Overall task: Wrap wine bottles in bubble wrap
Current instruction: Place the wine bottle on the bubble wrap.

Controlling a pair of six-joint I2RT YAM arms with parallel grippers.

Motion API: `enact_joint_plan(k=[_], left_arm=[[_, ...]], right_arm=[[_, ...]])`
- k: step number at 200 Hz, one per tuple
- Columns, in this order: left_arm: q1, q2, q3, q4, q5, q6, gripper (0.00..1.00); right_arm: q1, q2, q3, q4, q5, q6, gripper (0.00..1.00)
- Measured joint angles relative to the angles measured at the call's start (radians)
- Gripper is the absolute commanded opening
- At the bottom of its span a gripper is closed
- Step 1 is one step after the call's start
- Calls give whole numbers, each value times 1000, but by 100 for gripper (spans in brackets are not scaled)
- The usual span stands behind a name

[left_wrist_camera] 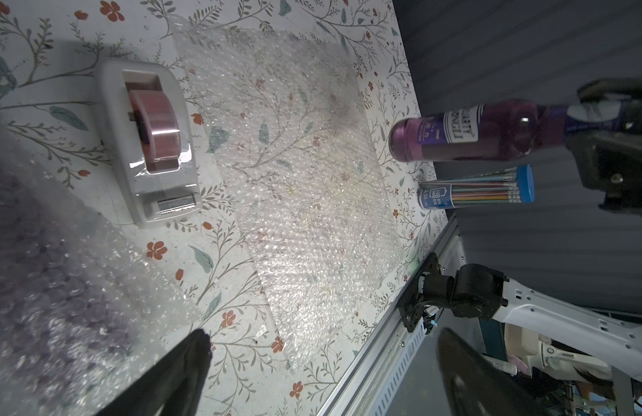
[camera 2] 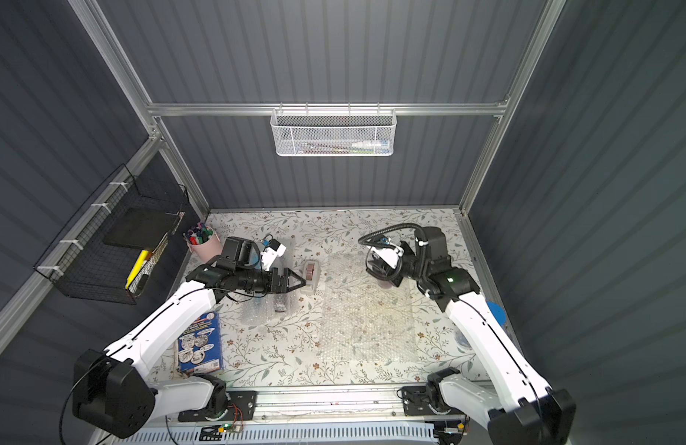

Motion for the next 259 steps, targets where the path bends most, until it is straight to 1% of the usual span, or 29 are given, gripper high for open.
enact_joint_plan(k=[22,42,58,76,98,119,147,160,190,226,259], left_arm=[[0,23,0,8,13,0,99],[0,29,0,11,20,0,99],[0,29,-2,17,23,0,99],[0,29,-8,18,23,0,99],[0,27,-14,13,23,0,99],[0,13,-21,5,22,1,99],[0,3,-26,-9,23,6,99],[0,3,-26,-16,23,10,99],[0,3,-26,-26,22,12,99],[0,-4,-26,-45,22,15,100],[0,-35,-26,-74,17,24,99]], right_arm=[[62,-63,-48,-132,84,-29,6],[130,-66,-108,-196,172,-47,6],[173,-35,-142,-235,231,-60,6],[225,6,-140,-201,280,-75,6],[298,87,-111,-178,345,-85,6],[330,144,-61,-191,389,-73,6],[334,163,-48,-171,397,-80,7],[345,198,-42,-148,386,-87,7],[396,370,21,-88,364,-101,9],[454,594,136,-98,370,-127,11],[480,698,151,-91,372,-176,15]])
